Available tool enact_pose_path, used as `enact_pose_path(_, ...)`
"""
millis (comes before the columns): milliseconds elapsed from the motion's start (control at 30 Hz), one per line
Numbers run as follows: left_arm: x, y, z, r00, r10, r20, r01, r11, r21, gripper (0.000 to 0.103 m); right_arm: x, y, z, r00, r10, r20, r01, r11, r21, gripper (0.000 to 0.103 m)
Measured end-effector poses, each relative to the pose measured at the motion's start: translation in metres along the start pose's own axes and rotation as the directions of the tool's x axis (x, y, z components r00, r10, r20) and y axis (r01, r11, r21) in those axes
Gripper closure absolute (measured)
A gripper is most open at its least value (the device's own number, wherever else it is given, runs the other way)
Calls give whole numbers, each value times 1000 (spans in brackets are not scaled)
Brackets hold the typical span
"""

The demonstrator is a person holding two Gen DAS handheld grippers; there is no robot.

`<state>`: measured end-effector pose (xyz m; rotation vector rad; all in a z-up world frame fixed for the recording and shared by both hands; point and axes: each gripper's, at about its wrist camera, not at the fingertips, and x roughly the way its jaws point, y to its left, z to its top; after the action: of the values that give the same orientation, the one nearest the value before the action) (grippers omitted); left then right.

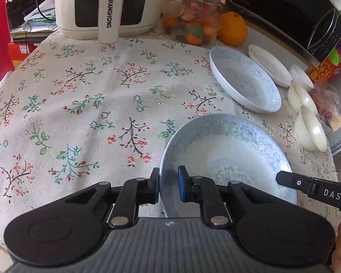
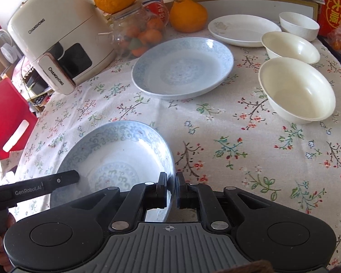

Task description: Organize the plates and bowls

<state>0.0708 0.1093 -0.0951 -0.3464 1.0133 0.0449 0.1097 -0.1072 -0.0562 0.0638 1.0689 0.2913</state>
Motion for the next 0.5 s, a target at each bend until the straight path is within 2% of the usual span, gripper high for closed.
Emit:
enact_pose_path(133,9,-15,0,1000,-19,9,18,999,39,89,-4,-15,-3,1000,-23,9,23,1000,21,94)
enact_pose_path(333,16,-24,3,1000,4,19,-5,997,71,88,2,-19,-5,1000,-27,-11,27,1000,-3,91)
enact_pose_path(400,15,-18,2,1000,-16,3,15,999,38,78,-4,-24,-1,1000,-26,6,26,1000,9,90)
enact_pose_path(467,11,-13,5,1000,5,18,-5,1000,10,77,-10,-30,4,1000,-21,21,21,999,34,87)
enact_pose_path(500,9,-10,8,999,18,27,-18,1000,1,72,-13,-34,8,999,-17,31,15,998,56,86)
